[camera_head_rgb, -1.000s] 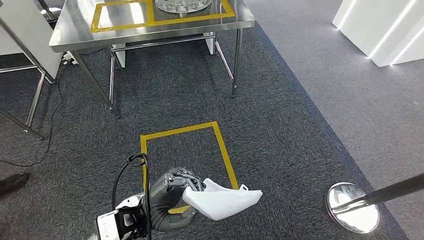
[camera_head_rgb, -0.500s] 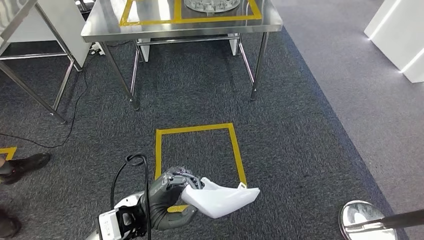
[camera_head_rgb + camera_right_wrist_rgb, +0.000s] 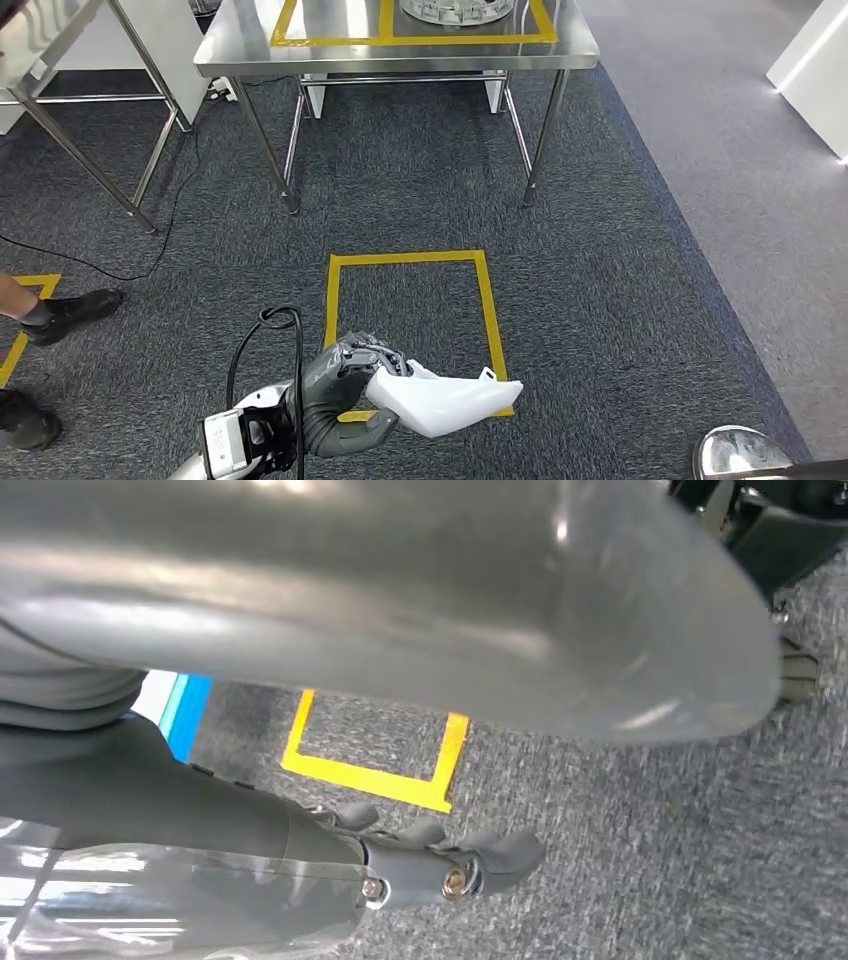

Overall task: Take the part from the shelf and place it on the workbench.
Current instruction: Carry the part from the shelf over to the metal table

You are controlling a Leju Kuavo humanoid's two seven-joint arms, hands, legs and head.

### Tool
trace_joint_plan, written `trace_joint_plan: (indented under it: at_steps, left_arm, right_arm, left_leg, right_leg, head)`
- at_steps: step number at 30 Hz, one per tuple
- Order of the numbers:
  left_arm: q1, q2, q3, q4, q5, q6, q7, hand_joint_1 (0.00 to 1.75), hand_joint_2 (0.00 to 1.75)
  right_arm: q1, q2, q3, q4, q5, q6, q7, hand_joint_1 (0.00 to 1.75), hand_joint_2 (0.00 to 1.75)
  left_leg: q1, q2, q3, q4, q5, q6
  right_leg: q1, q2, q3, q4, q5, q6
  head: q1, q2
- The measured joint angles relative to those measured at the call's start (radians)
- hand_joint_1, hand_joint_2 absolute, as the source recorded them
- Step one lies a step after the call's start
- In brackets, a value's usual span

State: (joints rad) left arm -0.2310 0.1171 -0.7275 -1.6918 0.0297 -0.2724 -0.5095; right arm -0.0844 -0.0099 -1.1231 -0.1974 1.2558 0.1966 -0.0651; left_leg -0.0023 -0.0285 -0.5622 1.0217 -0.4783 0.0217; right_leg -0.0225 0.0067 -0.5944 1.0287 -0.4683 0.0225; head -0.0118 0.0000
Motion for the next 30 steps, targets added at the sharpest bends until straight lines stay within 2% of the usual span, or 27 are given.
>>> trace_joint_plan:
  at_steps: [2,3,4,6,7,8,9,10,11,13,14,16,18,19,20,22,23,24,25,27,28,29,30]
  left_arm:
    - [-0.001,0.001,0.000,0.000,0.001,0.000,0.000,1.75,1.75]
    - [-0.001,0.002,-0.001,0.000,0.001,0.000,0.000,1.75,1.75]
    - [-0.002,0.002,-0.001,0.000,0.001,0.000,0.000,1.75,1.75]
    - [-0.002,0.003,-0.001,0.001,0.002,0.000,0.000,1.75,1.75]
    - [-0.001,0.004,-0.001,0.001,0.002,0.000,0.000,1.75,1.75]
    - [0.000,0.005,-0.001,0.001,0.002,0.000,0.001,1.75,1.75]
    - [0.000,0.005,-0.001,0.001,0.002,0.000,0.001,1.75,1.75]
    - [0.000,0.006,-0.002,0.002,0.002,0.000,0.001,1.75,1.75]
    - [0.000,0.006,-0.002,0.002,0.002,0.000,0.001,1.75,1.75]
    - [-0.002,0.006,-0.002,0.002,0.002,0.000,0.000,1.75,1.75]
    - [-0.002,0.007,-0.002,0.002,0.002,0.000,0.000,1.75,1.75]
    - [-0.003,0.008,-0.002,0.001,0.002,0.000,0.000,1.75,1.75]
    - [-0.003,0.008,-0.002,0.001,0.002,0.000,0.000,1.75,1.75]
    - [-0.004,0.008,-0.002,0.001,0.002,0.000,0.000,1.75,1.75]
    - [-0.004,0.007,-0.002,0.002,0.002,0.000,0.000,1.75,1.75]
    - [-0.003,0.007,-0.002,0.002,0.002,0.000,0.001,1.75,1.75]
    - [-0.001,0.008,-0.002,0.002,0.001,0.000,0.001,1.75,1.75]
    - [-0.001,0.008,-0.002,0.002,0.001,0.000,0.001,1.75,1.75]
    - [0.000,0.008,-0.002,0.002,0.001,0.000,0.001,1.75,1.75]
    - [-0.001,0.007,-0.002,0.002,0.002,0.000,0.001,1.75,1.75]
    - [-0.001,0.007,-0.002,0.002,0.001,0.000,0.001,1.75,1.75]
    - [-0.001,0.007,-0.002,0.002,0.002,0.000,0.001,1.75,1.75]
    - [-0.002,0.008,-0.003,0.002,0.002,0.000,0.001,1.75,1.75]
  right_arm:
    - [-0.001,0.000,0.000,0.000,0.000,0.000,0.000,0.00,0.00]
    - [-0.002,0.001,0.000,0.000,0.000,0.001,0.000,0.00,0.00]
    - [-0.002,0.001,0.000,0.000,0.000,0.001,0.000,0.00,0.00]
    - [-0.001,0.001,0.000,0.000,0.000,0.001,0.000,0.00,0.00]
    - [-0.001,0.001,0.000,0.000,0.000,0.001,0.000,0.00,0.00]
    - [-0.001,0.002,0.000,0.000,0.000,0.001,0.000,0.00,0.00]
    - [-0.001,0.002,0.000,0.000,0.000,0.001,0.000,0.00,0.00]
    - [-0.001,0.002,0.000,0.000,0.000,0.001,0.000,0.00,0.00]
    - [-0.001,0.002,0.000,0.000,0.000,0.001,0.000,0.00,0.00]
    - [-0.002,0.003,0.000,0.000,0.000,0.001,0.000,0.00,0.00]
    - [-0.002,0.003,0.000,0.000,0.000,0.001,0.000,0.00,0.00]
    - [-0.002,0.004,0.000,0.000,0.000,0.001,0.000,0.00,0.00]
    - [-0.002,0.004,0.000,0.000,0.000,0.001,0.000,0.00,0.00]
    - [-0.003,0.004,0.000,0.000,0.000,0.001,0.000,0.00,0.00]
    - [-0.003,0.004,0.000,0.000,0.000,0.001,-0.001,0.00,0.00]
    - [-0.002,0.005,0.000,0.000,0.000,0.001,-0.001,0.00,0.00]
    - [-0.002,0.005,0.000,0.000,0.000,0.001,-0.001,0.00,0.00]
    - [-0.001,0.005,0.000,0.000,0.000,0.001,-0.001,0.00,0.00]
    - [0.000,0.005,0.000,0.000,0.000,0.001,-0.001,0.00,0.00]
    - [0.000,0.004,0.000,0.000,0.000,0.001,-0.001,0.00,0.00]
    - [-0.001,0.004,0.000,0.000,0.000,0.001,-0.001,0.00,0.00]
    - [-0.001,0.004,0.000,0.000,0.000,0.001,-0.001,0.00,0.00]
    - [-0.002,0.004,0.000,0.000,0.000,0.001,-0.001,0.00,0.00]
  left_leg:
    - [0.003,0.001,-0.002,0.006,-0.008,-0.010]
    - [0.004,0.005,-0.010,0.028,-0.023,-0.015]
    - [0.005,0.010,-0.026,0.066,-0.047,-0.020]
    - [0.008,0.018,-0.090,0.202,-0.112,-0.027]
    - [0.009,0.020,-0.122,0.265,-0.133,-0.029]
    - [0.010,0.021,-0.143,0.301,-0.138,-0.030]
    - [0.010,0.022,-0.143,0.295,-0.121,-0.029]
    - [0.010,0.022,-0.121,0.247,-0.086,-0.026]
    - [0.010,0.024,-0.086,0.171,-0.045,-0.020]
    - [0.004,0.030,-0.026,0.043,0.002,-0.009]
    - [0.001,0.031,-0.013,0.013,0.008,-0.004]
    - [-0.003,0.029,-0.012,0.003,0.009,0.003]
    - [0.002,0.026,-0.006,-0.011,0.018,0.015]
    - [0.004,0.026,-0.003,-0.019,0.023,0.021]
    - [0.005,0.026,-0.001,-0.024,0.026,0.025]
    - [0.003,0.026,-0.003,-0.025,0.027,0.029]
    - [0.002,0.025,-0.004,-0.025,0.027,0.029]
    - [0.001,0.024,-0.003,-0.024,0.026,0.029]
    - [0.001,0.022,-0.002,-0.024,0.026,0.028]
    - [0.000,0.019,0.001,-0.021,0.023,0.024]
    - [-0.001,0.019,0.001,-0.019,0.021,0.021]
    - [-0.003,0.018,0.000,-0.017,0.019,0.016]
    - [-0.004,0.018,-0.001,-0.016,0.018,0.012]
  right_leg:
    - [-0.002,-0.003,0.003,-0.005,0.001,-0.014]
    - [-0.004,-0.005,0.006,-0.008,0.002,-0.021]
    - [-0.005,-0.007,0.008,-0.011,0.002,-0.027]
    - [-0.003,-0.010,0.010,-0.010,0.000,-0.032]
    - [-0.002,-0.012,0.010,-0.009,-0.001,-0.033]
    - [-0.001,-0.013,0.011,-0.009,-0.002,-0.034]
    - [0.000,-0.014,0.013,-0.008,-0.003,-0.034]
    - [0.001,-0.014,0.016,-0.008,-0.005,-0.033]
    - [0.001,-0.014,0.019,-0.007,-0.007,-0.031]
    - [0.004,-0.014,0.023,-0.007,-0.009,-0.024]
    - [0.005,-0.015,0.023,-0.008,-0.009,-0.019]
    - [0.005,-0.017,0.023,-0.012,-0.006,-0.007]
    - [0.003,-0.018,0.022,-0.004,-0.015,0.003]
    - [0.003,-0.016,0.011,0.021,-0.033,0.007]
    - [0.001,-0.014,-0.012,0.071,-0.063,0.010]
    - [0.001,-0.012,-0.079,0.204,-0.124,0.015]
    - [0.001,-0.011,-0.104,0.252,-0.137,0.016]
    - [0.001,-0.011,-0.110,0.261,-0.128,0.017]
    - [0.000,-0.011,-0.096,0.231,-0.101,0.016]
    - [0.001,-0.009,-0.028,0.090,-0.031,0.010]
    - [0.003,-0.008,0.000,0.029,-0.009,0.006]
    - [0.005,-0.007,0.018,-0.009,0.001,0.001]
    - [0.008,-0.006,0.023,-0.023,0.001,-0.003]
  head:
    - [0.000,0.000]
    - [-0.002,0.000]
    - [-0.004,0.000]
    - [-0.007,0.000]
    - [-0.007,0.000]
    - [-0.007,0.000]
    - [-0.007,0.000]
    - [-0.007,0.000]
    - [-0.007,0.000]
    - [-0.007,0.000]
    - [-0.006,0.000]
    - [-0.006,0.000]
    - [-0.005,0.000]
    - [-0.004,0.000]
    - [-0.003,0.000]
    - [-0.001,0.000]
    - [-0.001,0.000]
    - [-0.001,0.000]
    - [-0.001,0.000]
    - [-0.001,0.000]
    - [-0.002,0.000]
    - [-0.002,0.000]
    - [-0.002,0.000]
